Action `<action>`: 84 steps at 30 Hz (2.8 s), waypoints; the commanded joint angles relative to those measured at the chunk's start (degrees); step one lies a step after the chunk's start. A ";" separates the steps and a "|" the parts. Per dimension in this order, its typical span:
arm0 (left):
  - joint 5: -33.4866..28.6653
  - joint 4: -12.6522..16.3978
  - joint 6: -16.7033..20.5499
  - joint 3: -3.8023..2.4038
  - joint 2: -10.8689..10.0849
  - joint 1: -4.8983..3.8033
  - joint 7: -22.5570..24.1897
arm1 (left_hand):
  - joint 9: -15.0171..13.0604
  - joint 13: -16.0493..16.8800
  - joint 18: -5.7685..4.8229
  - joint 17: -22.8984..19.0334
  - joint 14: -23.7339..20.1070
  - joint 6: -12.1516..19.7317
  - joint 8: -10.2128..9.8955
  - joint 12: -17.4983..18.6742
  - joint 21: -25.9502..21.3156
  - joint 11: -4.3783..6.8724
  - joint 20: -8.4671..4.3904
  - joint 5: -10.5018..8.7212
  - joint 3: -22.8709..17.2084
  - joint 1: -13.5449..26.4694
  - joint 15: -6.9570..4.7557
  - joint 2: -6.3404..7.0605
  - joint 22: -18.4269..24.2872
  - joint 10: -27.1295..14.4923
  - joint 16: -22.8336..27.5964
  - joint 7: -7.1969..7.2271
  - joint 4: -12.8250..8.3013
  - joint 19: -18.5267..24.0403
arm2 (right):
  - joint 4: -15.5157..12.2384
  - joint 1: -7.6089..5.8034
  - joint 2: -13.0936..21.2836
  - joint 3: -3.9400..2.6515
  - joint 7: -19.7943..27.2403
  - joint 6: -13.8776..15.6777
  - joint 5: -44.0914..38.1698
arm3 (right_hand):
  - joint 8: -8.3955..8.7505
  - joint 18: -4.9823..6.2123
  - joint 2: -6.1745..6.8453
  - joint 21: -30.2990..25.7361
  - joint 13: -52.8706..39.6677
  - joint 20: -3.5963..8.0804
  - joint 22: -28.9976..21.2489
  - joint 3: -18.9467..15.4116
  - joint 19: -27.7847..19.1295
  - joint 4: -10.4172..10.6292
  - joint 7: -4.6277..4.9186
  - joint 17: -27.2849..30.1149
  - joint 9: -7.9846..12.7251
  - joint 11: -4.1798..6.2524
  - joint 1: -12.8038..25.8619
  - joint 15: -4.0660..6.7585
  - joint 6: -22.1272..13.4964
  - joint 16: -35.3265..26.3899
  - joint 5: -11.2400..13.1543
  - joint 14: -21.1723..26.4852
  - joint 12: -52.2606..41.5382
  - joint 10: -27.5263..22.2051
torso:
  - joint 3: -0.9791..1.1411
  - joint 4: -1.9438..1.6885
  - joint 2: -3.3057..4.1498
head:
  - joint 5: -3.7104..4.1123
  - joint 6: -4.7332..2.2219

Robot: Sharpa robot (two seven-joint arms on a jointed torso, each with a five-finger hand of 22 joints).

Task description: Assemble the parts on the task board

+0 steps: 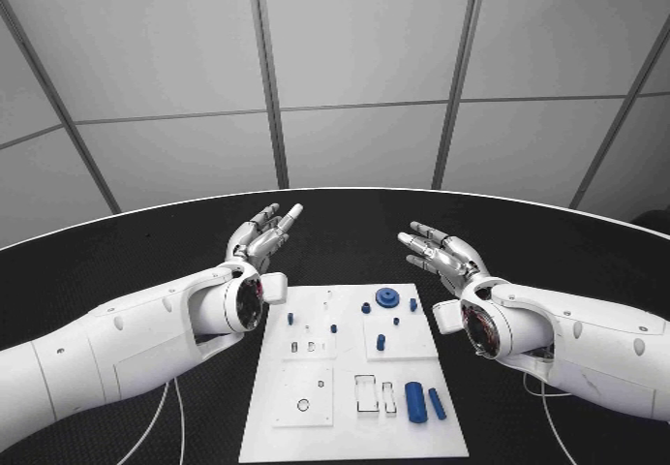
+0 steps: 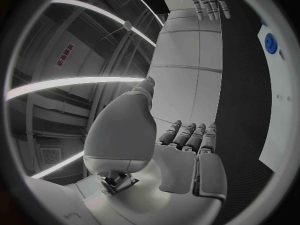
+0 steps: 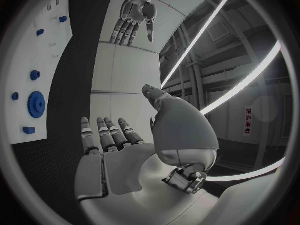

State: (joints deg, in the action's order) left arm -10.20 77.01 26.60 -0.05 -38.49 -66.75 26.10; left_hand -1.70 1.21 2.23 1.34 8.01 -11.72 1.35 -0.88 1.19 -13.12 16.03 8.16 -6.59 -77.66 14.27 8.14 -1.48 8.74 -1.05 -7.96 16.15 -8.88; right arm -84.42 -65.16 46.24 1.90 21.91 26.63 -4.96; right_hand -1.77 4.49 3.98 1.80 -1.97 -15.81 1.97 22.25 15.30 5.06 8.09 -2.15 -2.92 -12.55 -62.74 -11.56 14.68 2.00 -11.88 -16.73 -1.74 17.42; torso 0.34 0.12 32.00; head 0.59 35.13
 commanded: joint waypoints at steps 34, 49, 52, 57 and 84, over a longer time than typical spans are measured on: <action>-0.38 8.12 -7.19 -0.01 -7.82 -2.34 -0.29 | -4.17 2.12 1.29 4.83 25.83 -24.59 6.74 -3.81 5.59 -1.61 0.89 -0.24 -5.84 -6.28 -0.92 -3.69 -2.48 29.24 -8.75 -8.91 -1.14 -13.65 | 3.03 -3.64 0.04 0.03 -13.21 -2.80 -59.37 | -10.90 5.88 4.55 15.75 -2.37 6.21 6.01 7.69 45.33 -11.11 2.66 -13.14 -7.13 5.63 -12.29 8.19 40.42 15.95 -1.21 -53.50 -2.35 51.97 | 0.21 -1.31 4.28 | 1.72 0.33; -1.18 15.11 -7.31 -0.04 -11.45 -4.78 -0.49 | -4.26 2.08 1.56 4.61 25.10 -25.43 6.82 -3.48 6.92 -1.56 0.81 -0.24 -6.00 -6.15 -0.90 -3.38 -3.02 29.93 -8.40 -8.87 -1.38 -17.14 | 4.52 -7.12 -3.79 -0.02 -25.04 -9.92 -79.85 | -9.86 5.89 7.96 38.87 -3.38 10.52 21.81 8.73 53.75 -7.04 0.85 -45.75 -7.76 7.39 -10.51 11.57 41.11 48.77 -0.64 -67.87 -2.09 50.24 | -0.03 -2.82 8.52 | 3.55 -1.03; -1.25 15.83 -7.35 -0.04 -11.75 -5.32 -0.58 | -4.23 2.06 1.55 4.54 24.75 -25.31 6.77 -3.42 6.88 -1.58 0.81 -0.24 -6.01 -6.15 -0.88 -3.35 -2.99 29.79 -8.27 -8.87 -1.41 -17.02 | 4.56 -7.38 -4.17 -0.02 -26.19 -10.79 -81.77 | -9.82 5.85 8.49 41.01 -3.44 10.36 23.62 9.35 53.71 -6.67 0.76 -53.36 -8.00 7.42 -10.53 11.57 40.64 56.92 -1.02 -68.72 -1.94 49.30 | -0.17 -3.13 9.23 | 3.70 -1.38; -1.29 16.80 -7.42 -0.04 -12.22 -6.04 -0.72 | -4.18 2.02 1.51 4.40 24.14 -25.04 6.66 -3.27 6.82 -1.61 0.82 -0.25 -6.03 -6.09 -0.80 -3.28 -2.92 29.53 -8.01 -8.90 -1.45 -16.84 | 4.63 -7.65 -4.60 -0.02 -28.06 -13.25 -84.73 | -9.69 4.98 8.94 47.44 -3.31 10.24 31.23 9.42 55.34 -6.36 0.61 -60.46 -8.28 7.22 -10.70 11.23 39.61 64.59 -0.79 -69.58 -2.20 46.93 | -0.33 -3.50 10.13 | 3.82 -1.86; -1.31 17.80 -7.51 -0.05 -13.08 -7.50 -1.34 | -3.96 1.89 1.42 4.11 22.86 -24.10 6.22 -2.71 6.66 -1.75 0.82 -0.26 -6.12 -5.97 -0.61 -3.15 -2.76 28.31 -7.44 -8.96 -1.56 -16.47 | 5.07 -7.80 -5.24 -0.01 -30.75 -17.71 -87.56 | -10.80 2.67 9.06 62.05 -3.81 9.75 49.63 9.42 59.37 -4.60 0.22 -72.52 -9.63 7.42 -10.69 11.23 39.19 77.37 -0.48 -70.93 -4.06 47.15 | -0.10 -3.93 12.56 | 4.24 -3.18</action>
State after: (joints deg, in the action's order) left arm -11.51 94.82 19.10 -0.09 -51.56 -74.24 24.77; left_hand -5.75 3.17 3.14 5.54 31.21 -36.24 7.78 -3.77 7.78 -15.01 16.90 8.21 -12.35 -83.58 13.74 4.57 -4.31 37.43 -8.82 -10.22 14.62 -25.89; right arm -79.34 -72.96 41.01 1.89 -8.86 8.82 -92.51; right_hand -12.26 8.00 12.93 63.71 -5.74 -5.96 51.51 31.72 74.27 0.17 8.18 -74.62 -12.50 -5.09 -73.51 -0.09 54.03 79.08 -12.51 -84.05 -5.60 64.11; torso 0.05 -3.80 44.15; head 4.88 32.10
